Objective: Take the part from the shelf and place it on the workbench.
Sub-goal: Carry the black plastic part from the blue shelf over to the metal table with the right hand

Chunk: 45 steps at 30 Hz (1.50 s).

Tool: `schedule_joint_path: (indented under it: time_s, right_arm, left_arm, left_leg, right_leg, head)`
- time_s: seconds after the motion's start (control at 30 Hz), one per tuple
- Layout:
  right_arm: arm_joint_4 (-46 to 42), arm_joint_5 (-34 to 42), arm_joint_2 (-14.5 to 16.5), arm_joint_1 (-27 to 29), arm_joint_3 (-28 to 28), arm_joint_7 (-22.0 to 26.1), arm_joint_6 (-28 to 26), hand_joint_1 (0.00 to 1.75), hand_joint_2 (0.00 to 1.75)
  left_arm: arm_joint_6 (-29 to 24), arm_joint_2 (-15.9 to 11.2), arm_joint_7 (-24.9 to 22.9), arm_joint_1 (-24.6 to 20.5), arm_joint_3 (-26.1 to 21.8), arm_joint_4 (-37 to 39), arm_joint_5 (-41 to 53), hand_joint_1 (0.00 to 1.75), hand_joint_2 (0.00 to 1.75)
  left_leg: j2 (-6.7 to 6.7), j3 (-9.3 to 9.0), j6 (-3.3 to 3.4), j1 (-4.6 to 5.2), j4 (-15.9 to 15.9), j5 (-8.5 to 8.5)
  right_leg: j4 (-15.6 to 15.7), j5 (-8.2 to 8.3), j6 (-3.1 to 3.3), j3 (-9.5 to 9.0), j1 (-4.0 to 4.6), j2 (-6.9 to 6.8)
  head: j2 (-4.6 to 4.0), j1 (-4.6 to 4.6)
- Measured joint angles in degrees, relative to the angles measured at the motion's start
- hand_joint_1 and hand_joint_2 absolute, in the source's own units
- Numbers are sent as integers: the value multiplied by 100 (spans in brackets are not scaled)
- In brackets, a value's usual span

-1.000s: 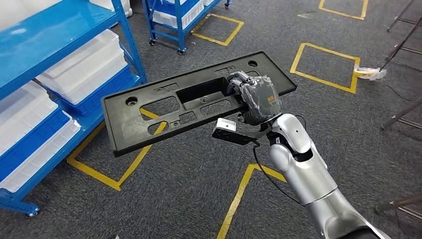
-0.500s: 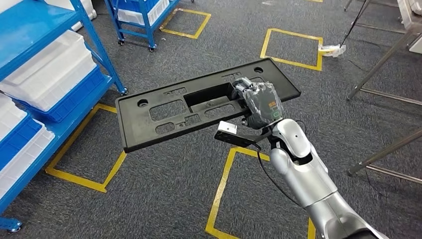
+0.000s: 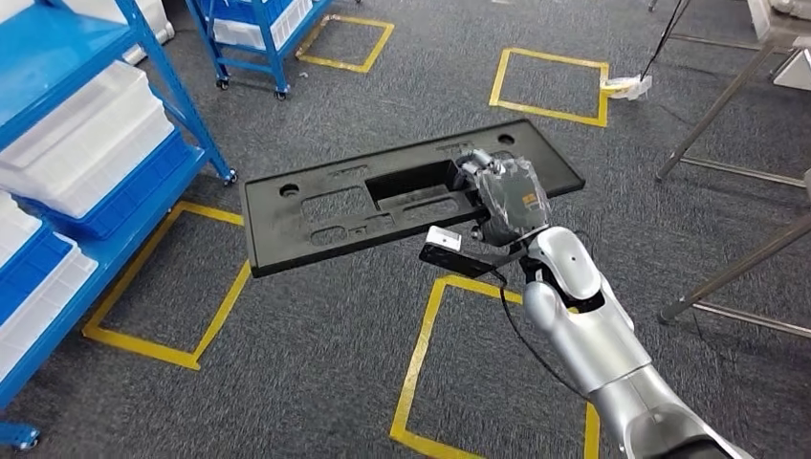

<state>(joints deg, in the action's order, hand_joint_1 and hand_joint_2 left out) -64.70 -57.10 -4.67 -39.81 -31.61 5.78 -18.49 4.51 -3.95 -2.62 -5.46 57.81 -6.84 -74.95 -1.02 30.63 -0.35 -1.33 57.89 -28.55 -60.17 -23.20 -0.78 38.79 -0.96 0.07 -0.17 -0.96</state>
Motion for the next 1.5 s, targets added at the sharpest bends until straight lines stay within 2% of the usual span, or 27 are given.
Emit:
schedule_joint_path:
  time_s: [0.07, 0.13, 0.23, 0.27, 0.3, 0.33, 0.37, 0.43, 0.5, 0.57, 0.63, 0.73, 0.77, 0.8, 0.83, 0.9, 0.93, 0.97, 1.03, 1.13, 1.2, 1.27, 1.3, 1.33, 1.37, 1.43, 1.5]
  right_arm:
    - [31, -2, -5, 1, 2, -7, 2, 175, 175]
    - [46, -2, -7, -11, 4, -12, 5, 175, 175]
    - [79, -1, -7, -24, 5, -16, 30, 175, 175]
    - [98, -1, -7, -24, 5, -16, 45, 175, 175]
    - [116, -1, -7, -25, 7, -16, 57, 175, 175]
    - [129, -1, -7, -31, 9, -16, 65, 175, 175]
    - [136, -1, -7, -40, 13, -16, 69, 175, 175]
    - [151, 2, -8, -73, 22, -16, 74, 175, 175]
    - [168, 7, -9, -92, 31, -17, 79, 175, 175]
    - [169, 8, -11, -100, 40, -15, 81, 175, 175]
    - [170, 9, -16, -136, 53, -8, 80, 175, 175]
    - [200, 14, -26, -166, 65, 4, 80, 175, 175]
    - [215, 15, -32, -156, 66, 5, 82, 175, 175]
    - [231, 14, -40, -144, 66, 8, 84, 175, 175]
    - [243, 14, -45, -139, 67, 11, 84, 175, 175]
    - [258, 14, -56, -151, 69, 17, 85, 175, 175]
    - [264, 14, -60, -167, 70, 18, 86, 175, 175]
    - [270, 14, -61, -176, 72, 19, 88, 175, 175]
    - [279, 13, -64, -178, 74, 20, 91, 175, 175]
    - [271, 7, -74, -191, 84, 19, 90, 175, 175]
    - [265, 7, -72, -214, 86, 22, 90, 175, 175]
    - [267, 8, -69, -215, 86, 22, 91, 175, 175]
    - [268, 8, -68, -211, 86, 23, 91, 175, 175]
    - [269, 8, -68, -208, 86, 22, 91, 175, 175]
    - [269, 8, -67, -208, 86, 22, 91, 175, 175]
    - [274, 8, -66, -211, 86, 22, 91, 175, 175]
    - [280, 8, -66, -206, 87, 22, 91, 175, 175]
  left_arm:
    - [-1, 2, 0, 2, 1, -1, 0, 0, 175]
    - [-1, 8, 5, 2, 2, -2, -2, 0, 175]
    - [-13, 18, 19, 3, 2, -2, -15, 0, 175]
    - [-16, 20, 22, 5, 2, -2, -21, 0, 175]
    - [-19, 22, 26, 7, 2, -2, -26, 0, 175]
    - [-22, 22, 30, 9, 3, -2, -30, 0, 175]
    - [-24, 16, 33, 10, 3, -1, -34, 0, 175]
    - [-29, -26, 39, 13, 4, 8, -41, 0, 175]
    - [-29, -62, 45, 2, 4, 16, -46, 0, 175]
    - [-30, -53, 50, -20, 4, 13, -50, 0, 175]
    - [-34, -33, 51, -23, 4, 7, -58, 0, 175]
    - [-38, -16, 52, -25, 4, 4, -72, 0, 175]
    - [-38, -10, 52, -29, 4, 4, -78, 0, 175]
    - [-38, -4, 52, -31, 4, 4, -86, 0, 175]
    - [-38, 1, 52, -31, 4, 4, -94, 0, 175]
    - [-39, -5, 52, -29, 4, 7, -103, 0, 175]
    - [-42, -10, 52, -36, 4, 8, -105, 0, 175]
    - [-45, -16, 52, -51, 4, 9, -106, 0, 175]
    - [-49, -6, 51, -68, 4, 8, -108, 0, 175]
    - [-46, 34, 46, -60, 6, 2, -109, 0, 175]
    - [-45, 49, 46, -62, 7, 0, -108, 0, 175]
    - [-45, 53, 46, -64, 7, 0, -108, 0, 175]
    - [-45, 53, 46, -59, 7, 0, -107, 0, 175]
    - [-46, 52, 46, -50, 7, 0, -107, 0, 175]
    - [-46, 49, 46, -41, 7, 0, -107, 0, 175]
    - [-50, 8, 47, -30, 7, 5, -107, 0, 175]
    - [-52, -39, 49, -52, 7, 12, -108, 0, 175]
  left_leg:
    - [3, 21, -57, -26, 14, -28]
    - [21, 218, -75, -37, 351, -196]
    - [41, 955, -22, 3, 1542, -557]
    - [45, 1144, 18, 35, 1773, -543]
    - [51, 1230, 79, 79, 1791, -418]
    - [61, 1193, 157, 135, 1575, -191]
    - [81, 1068, 260, 214, 1187, 104]
    - [111, 766, 446, 332, 517, 488]
    - [115, 594, 540, 381, 204, 528]
    - [88, 418, 554, 366, -103, 486]
    - [56, 214, 521, 298, -363, 489]
    - [41, 83, 420, 205, -442, 473]
    - [41, 52, 372, 168, -432, 440]
    - [43, 15, 310, 121, -412, 396]
    - [45, -30, 242, 64, -377, 339]
    - [49, -110, 77, -43, -268, 186]
    - [50, -111, 0, -76, -188, 117]
    - [51, -90, -64, -97, -122, 54]
    - [50, -55, -153, -126, -39, -21]
    - [49, 35, -198, -165, 230, -139]
    - [50, 424, -140, -135, 914, -355]
    - [56, 919, -33, -48, 1610, -580]
    - [62, 1075, 38, 18, 1745, -575]
    - [70, 1125, 126, 101, 1667, -436]
    - [79, 1075, 225, 198, 1400, -181]
    - [87, 854, 482, 402, 665, 381]
    - [92, 650, 642, 510, 140, 572]
  right_leg:
    - [23, -34, 86, -4, 13, 25]
    - [51, -46, 177, -20, 20, 49]
    - [61, -82, 276, -41, 96, 70]
    - [59, -99, 304, -58, 134, 82]
    - [57, -118, 333, -83, 171, 97]
    - [54, -142, 359, -121, 201, 114]
    - [55, -174, 381, -168, 222, 129]
    - [67, -224, 390, -249, 232, 148]
    - [86, -221, 356, -290, 206, 149]
    - [133, -212, 316, -334, 194, 149]
    - [6, -319, 248, -295, 190, 148]
    - [-960, -653, 86, 220, 66, 109]
    - [-1218, -701, 25, 395, 3, 91]
    - [-1263, -641, -46, 474, -64, 72]
    - [-1081, -465, -129, 436, -134, 53]
    - [-383, -61, -322, 178, -243, 25]
    - [-127, -7, -353, 84, -248, 17]
    - [-23, -6, -339, 48, -234, 23]
    - [-95, -110, -184, 68, -167, 39]
    - [-139, -154, -34, -5, -111, 70]
    - [-114, -194, 30, -81, -57, 83]
    - [-102, -249, 101, -154, 25, 93]
    - [-101, -285, 135, -200, 69, 102]
    - [-101, -328, 164, -262, 109, 112]
    - [-99, -375, 186, -336, 140, 122]
    - [-70, -459, 207, -463, 162, 129]
    - [11, -460, 173, -521, 128, 132]
  head:
    - [0, 7]
    - [0, 11]
    - [0, 16]
    - [0, 17]
    - [0, 16]
    - [0, 18]
    - [0, 16]
    - [0, 7]
    - [0, 2]
    - [0, 8]
    - [-1, 11]
    - [0, 20]
    - [0, 19]
    - [0, 20]
    - [0, 19]
    - [0, 11]
    - [0, -5]
    - [0, -14]
    - [0, -26]
    - [0, -13]
    - [0, -13]
    - [0, -12]
    - [0, -13]
    - [0, -13]
    - [0, -13]
    - [0, -21]
    - [0, -21]
